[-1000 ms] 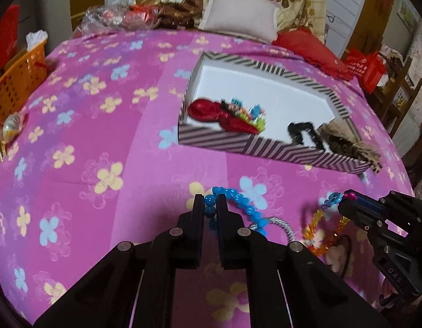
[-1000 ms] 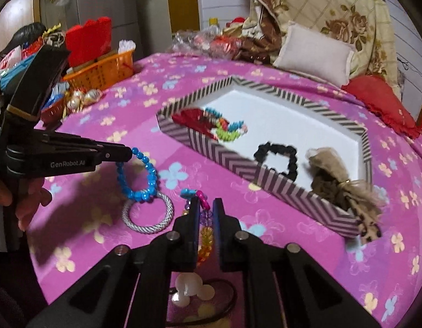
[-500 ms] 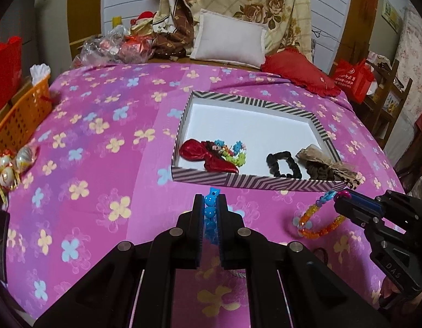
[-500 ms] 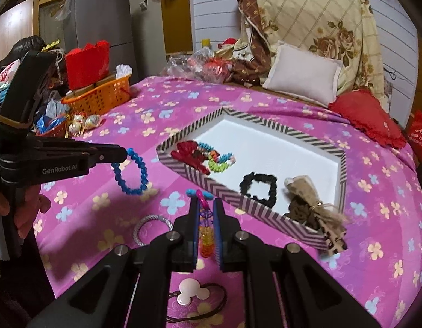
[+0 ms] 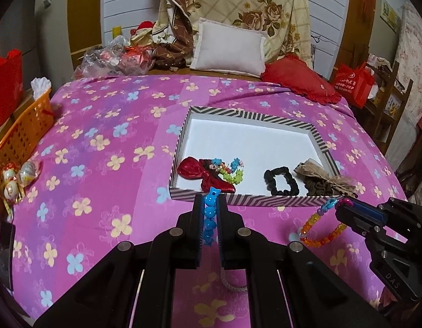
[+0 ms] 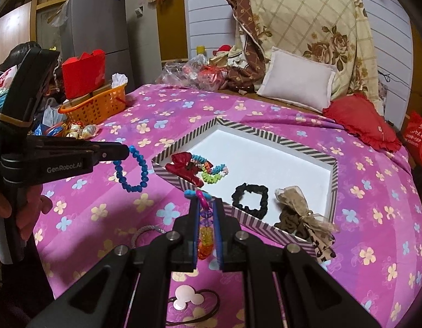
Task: Organize jewelry
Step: 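Carry both bracelets into the white tray and open both tools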
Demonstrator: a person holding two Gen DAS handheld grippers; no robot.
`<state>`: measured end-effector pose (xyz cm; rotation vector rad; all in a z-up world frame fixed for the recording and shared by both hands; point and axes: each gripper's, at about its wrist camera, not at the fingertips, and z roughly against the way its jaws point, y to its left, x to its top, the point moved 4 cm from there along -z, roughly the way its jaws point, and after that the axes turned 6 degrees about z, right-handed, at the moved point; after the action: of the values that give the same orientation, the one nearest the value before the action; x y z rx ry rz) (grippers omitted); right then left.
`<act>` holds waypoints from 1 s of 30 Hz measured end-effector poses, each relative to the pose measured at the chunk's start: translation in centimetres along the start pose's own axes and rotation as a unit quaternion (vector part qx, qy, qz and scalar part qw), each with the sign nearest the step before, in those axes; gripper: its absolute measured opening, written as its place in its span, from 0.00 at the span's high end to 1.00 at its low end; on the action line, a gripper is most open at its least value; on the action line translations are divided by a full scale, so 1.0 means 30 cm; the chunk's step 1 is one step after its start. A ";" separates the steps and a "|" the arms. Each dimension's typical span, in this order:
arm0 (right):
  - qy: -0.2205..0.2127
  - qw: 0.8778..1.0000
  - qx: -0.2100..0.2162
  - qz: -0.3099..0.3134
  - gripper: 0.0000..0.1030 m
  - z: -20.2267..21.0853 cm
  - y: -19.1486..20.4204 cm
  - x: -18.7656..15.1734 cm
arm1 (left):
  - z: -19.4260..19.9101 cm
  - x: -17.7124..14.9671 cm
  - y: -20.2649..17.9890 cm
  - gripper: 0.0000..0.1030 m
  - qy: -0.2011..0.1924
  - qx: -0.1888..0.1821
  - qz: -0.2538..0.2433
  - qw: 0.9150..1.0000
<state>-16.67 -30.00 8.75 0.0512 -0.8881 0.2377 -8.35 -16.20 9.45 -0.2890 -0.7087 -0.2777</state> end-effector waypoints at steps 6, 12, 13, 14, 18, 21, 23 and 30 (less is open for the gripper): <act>-0.003 1.000 -0.005 -0.001 0.91 0.000 -0.016 0.019 | -0.008 0.029 -0.012 1.00 -0.005 0.006 -0.005 1.000; -0.006 1.000 -0.017 -0.008 0.91 0.004 -0.061 0.042 | -0.019 0.077 -0.008 1.00 -0.009 0.005 0.000 1.000; -0.006 1.000 -0.019 -0.009 0.91 0.004 -0.070 0.045 | -0.022 0.088 -0.009 1.00 -0.009 0.005 0.001 1.000; -0.006 1.000 -0.021 -0.011 0.91 0.002 -0.080 0.048 | -0.025 0.099 -0.008 1.00 -0.010 0.006 0.001 1.000; -0.004 0.999 -0.028 -0.020 0.91 -0.012 -0.124 0.059 | -0.048 0.134 -0.016 1.00 -0.010 0.008 0.001 1.000; 0.000 0.999 -0.033 -0.021 0.91 -0.033 -0.148 0.069 | -0.070 0.152 -0.029 1.00 -0.009 0.011 -0.003 1.000; 0.001 0.999 -0.033 -0.025 0.91 -0.048 -0.164 0.078 | -0.085 0.165 -0.043 1.00 -0.008 0.012 -0.006 1.000; 0.002 0.999 -0.032 -0.034 0.91 -0.105 -0.200 0.112 | -0.151 0.197 -0.085 1.00 -0.005 0.012 -0.013 1.000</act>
<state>-10.86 -34.77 9.68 0.0216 -0.8875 0.1455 -2.25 -21.05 10.56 -0.2575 -0.7257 -0.2929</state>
